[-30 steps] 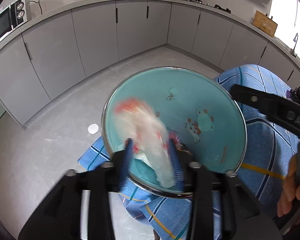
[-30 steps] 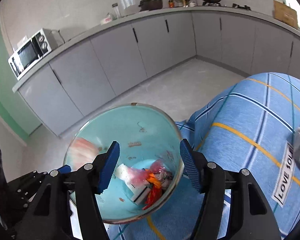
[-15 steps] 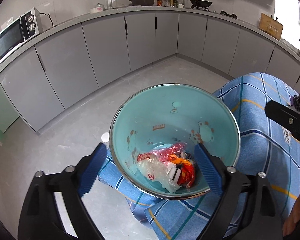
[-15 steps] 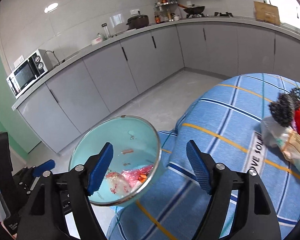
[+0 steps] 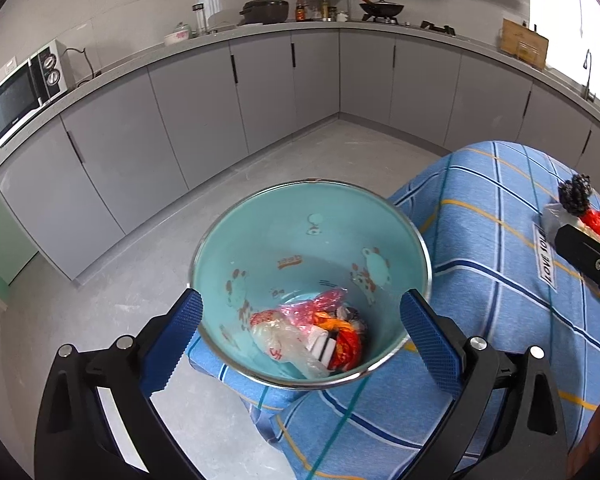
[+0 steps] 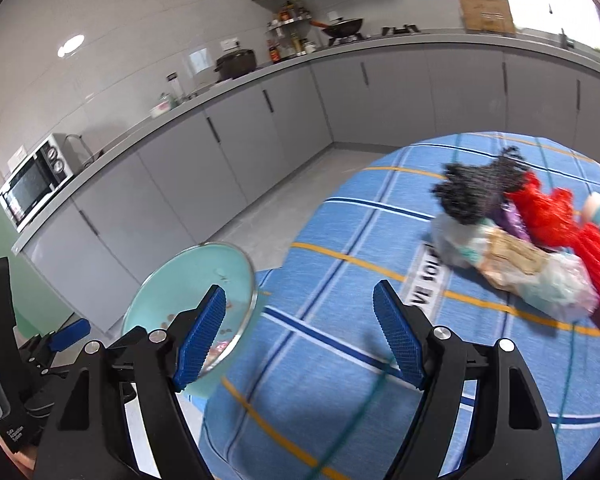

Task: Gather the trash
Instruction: 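Move both tools back over the remaining trash on the table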

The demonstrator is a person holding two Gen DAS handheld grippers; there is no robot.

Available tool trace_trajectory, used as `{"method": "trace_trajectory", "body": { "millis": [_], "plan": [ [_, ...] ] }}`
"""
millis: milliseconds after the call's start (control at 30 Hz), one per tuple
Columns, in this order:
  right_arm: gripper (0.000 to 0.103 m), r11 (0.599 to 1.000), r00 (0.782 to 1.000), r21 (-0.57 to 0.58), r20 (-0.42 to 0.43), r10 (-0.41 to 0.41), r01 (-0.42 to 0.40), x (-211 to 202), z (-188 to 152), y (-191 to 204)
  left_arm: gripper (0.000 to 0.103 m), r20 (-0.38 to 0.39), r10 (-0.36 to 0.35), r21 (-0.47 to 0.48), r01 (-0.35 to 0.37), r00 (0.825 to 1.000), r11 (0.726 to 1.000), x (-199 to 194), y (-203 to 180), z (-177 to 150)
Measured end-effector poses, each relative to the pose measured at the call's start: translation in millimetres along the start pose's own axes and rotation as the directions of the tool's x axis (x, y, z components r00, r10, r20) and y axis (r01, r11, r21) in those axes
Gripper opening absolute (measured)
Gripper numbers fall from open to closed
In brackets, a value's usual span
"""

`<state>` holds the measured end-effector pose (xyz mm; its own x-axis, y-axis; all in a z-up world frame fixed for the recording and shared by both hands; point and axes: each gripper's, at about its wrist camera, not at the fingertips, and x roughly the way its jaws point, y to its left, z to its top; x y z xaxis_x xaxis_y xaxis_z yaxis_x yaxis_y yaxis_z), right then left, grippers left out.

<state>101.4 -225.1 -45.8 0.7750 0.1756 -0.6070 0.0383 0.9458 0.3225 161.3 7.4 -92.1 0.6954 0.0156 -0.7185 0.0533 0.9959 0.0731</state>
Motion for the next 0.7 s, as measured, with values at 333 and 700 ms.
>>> {"method": "trace_trajectory", "body": {
  "millis": [333, 700],
  "plan": [
    [0.084, 0.99, 0.993, 0.085, 0.027, -0.116, 0.113, -27, -9, -49, 0.097, 0.008, -0.035, 0.044, 0.034, 0.999, 0.998, -11, -31, 0],
    [0.084, 0.961, 0.977, 0.191, 0.035, -0.208, 0.198, -60, -25, -99, 0.097, 0.003, -0.089, 0.103, 0.089, 0.996, 0.991, -19, -68, -3]
  ]
}}
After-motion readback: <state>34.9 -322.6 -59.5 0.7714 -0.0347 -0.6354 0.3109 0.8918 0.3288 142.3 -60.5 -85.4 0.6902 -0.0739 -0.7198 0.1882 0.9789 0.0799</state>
